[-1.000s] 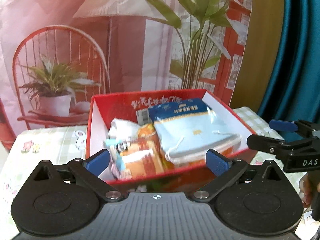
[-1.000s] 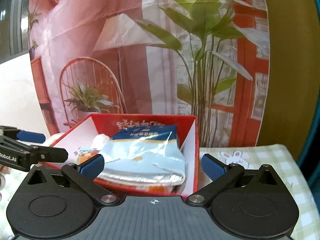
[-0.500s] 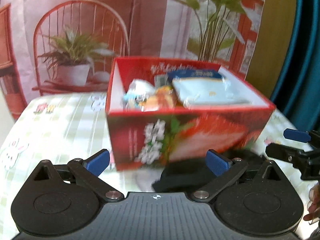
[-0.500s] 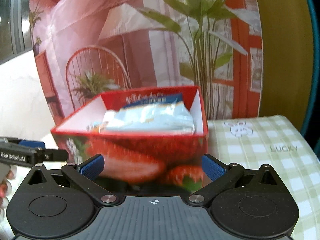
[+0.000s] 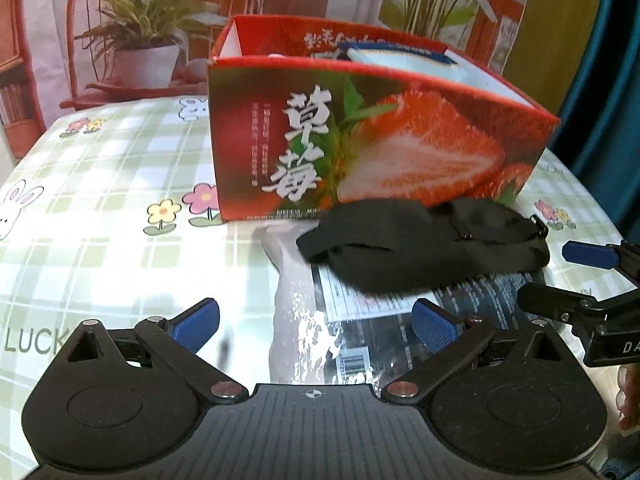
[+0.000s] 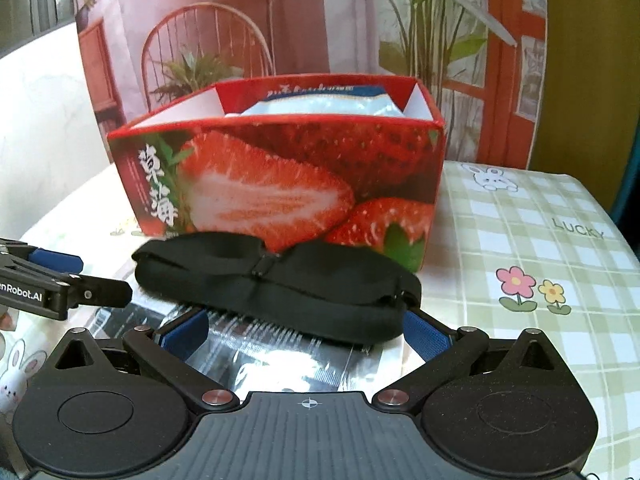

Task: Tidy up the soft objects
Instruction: 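Move both grippers to the black eye mask and close on its strap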

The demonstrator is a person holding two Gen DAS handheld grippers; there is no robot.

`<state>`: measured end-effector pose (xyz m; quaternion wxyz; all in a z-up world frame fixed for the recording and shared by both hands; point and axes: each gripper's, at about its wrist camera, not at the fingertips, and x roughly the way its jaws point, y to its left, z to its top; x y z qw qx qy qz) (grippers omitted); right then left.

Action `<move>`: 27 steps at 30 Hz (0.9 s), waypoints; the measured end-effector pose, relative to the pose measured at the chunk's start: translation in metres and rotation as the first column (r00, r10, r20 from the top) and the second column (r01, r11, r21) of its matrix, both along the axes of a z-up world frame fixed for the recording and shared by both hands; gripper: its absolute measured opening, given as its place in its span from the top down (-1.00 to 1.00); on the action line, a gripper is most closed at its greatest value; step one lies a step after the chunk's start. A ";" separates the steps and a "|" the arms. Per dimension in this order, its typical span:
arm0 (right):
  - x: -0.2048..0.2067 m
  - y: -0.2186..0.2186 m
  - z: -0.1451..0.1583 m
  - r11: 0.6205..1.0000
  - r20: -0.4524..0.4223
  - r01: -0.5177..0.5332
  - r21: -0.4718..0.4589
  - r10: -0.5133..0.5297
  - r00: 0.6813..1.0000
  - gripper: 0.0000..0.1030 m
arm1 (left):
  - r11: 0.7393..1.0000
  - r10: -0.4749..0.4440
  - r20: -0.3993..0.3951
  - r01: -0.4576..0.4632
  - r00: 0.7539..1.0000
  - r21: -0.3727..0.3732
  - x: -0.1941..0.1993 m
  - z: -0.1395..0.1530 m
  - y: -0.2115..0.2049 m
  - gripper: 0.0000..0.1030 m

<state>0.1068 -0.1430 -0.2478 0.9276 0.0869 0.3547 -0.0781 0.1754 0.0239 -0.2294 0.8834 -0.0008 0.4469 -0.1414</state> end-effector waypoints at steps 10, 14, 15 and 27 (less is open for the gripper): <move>-0.001 -0.002 -0.002 0.999 -0.002 0.025 -0.020 -0.025 1.000 -0.99 | 1.000 0.020 0.041 -0.019 0.999 -0.016 0.008 0.012 0.001 -1.00; 0.006 -0.015 0.000 0.999 0.002 0.037 0.022 -0.037 0.999 -0.99 | 1.000 0.006 0.062 -0.004 0.998 -0.027 0.020 0.022 -0.005 -0.99; 0.007 -0.018 0.000 0.999 0.003 0.043 0.029 -0.043 0.999 -0.99 | 1.000 0.000 0.066 0.002 0.998 -0.029 0.023 0.023 -0.008 -0.98; 0.021 -0.041 -0.008 0.996 0.012 0.037 0.083 -0.038 0.999 -0.86 | 0.992 -0.022 -0.050 0.016 0.999 -0.123 0.064 -0.006 -0.022 -0.33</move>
